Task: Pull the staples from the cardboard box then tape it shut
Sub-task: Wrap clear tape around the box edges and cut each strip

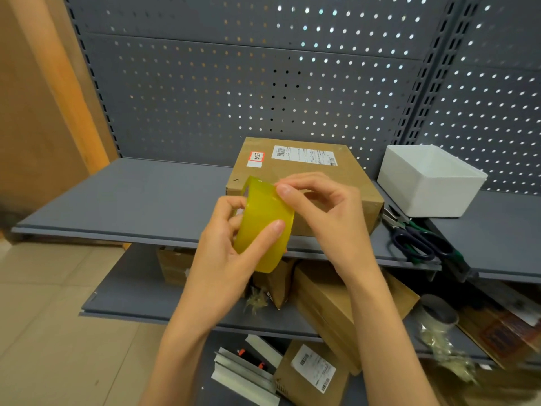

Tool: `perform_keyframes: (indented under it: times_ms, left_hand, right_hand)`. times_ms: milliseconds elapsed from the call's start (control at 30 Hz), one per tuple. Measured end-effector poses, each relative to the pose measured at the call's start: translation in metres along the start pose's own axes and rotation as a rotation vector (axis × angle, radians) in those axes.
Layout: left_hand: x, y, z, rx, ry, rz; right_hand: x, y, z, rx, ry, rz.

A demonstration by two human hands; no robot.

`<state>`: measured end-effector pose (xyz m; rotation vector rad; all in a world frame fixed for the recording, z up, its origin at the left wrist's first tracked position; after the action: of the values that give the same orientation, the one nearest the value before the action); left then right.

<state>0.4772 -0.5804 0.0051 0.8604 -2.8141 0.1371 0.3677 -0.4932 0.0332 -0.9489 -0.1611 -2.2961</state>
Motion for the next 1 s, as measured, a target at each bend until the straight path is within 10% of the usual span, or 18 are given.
perform_keyframes:
  times_ms: [433,1000]
  left_hand:
    - [0.010,0.011,0.032,0.021,-0.224,-0.028]
    - [0.009,-0.004,0.026,-0.107,-0.368,-0.009]
  right_hand:
    - [-0.021,0.019,-0.003,-0.492,-0.257,-0.028]
    - [-0.012,0.028,0.003,-0.272,-0.268,-0.057]
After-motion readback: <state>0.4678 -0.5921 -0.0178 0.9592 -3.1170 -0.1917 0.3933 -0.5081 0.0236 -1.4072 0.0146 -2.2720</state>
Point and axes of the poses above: each hand's wrist, its own x-axis towards the middle knuckle, its own y-axis out of the palm, z = x × y, the point moved 5 cm from there along x, towards the middle knuckle, and after that the axes turned 9 degrees about -y, right-handed, at the moved point
